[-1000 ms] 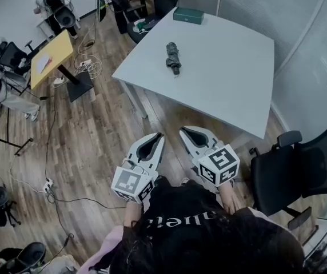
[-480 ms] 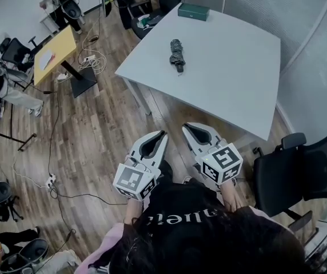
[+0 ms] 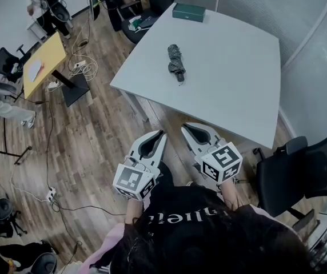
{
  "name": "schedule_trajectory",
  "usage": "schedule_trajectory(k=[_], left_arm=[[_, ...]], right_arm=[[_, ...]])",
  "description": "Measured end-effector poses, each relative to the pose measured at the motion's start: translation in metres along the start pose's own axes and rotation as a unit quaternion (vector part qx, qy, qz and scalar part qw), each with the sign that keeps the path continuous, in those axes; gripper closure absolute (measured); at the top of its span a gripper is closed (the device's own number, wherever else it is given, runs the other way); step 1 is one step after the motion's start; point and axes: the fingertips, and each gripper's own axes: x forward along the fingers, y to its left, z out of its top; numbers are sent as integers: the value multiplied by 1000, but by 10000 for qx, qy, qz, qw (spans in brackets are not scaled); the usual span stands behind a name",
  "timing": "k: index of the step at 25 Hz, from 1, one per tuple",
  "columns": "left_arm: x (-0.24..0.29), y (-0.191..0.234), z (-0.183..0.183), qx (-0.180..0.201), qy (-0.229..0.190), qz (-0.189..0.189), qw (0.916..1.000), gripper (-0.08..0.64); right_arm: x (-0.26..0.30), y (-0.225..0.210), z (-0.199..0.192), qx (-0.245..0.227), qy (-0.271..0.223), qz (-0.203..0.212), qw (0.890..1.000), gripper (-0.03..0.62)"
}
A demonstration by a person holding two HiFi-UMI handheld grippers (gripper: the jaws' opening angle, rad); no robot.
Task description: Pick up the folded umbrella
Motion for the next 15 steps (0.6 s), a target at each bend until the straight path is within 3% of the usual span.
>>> schedule_trajectory(k=[15], left_arm=[[49,166,24,-159,83,-481,9987,522]], right_arm=[[159,-32,23,307,287,-451,9981,563]])
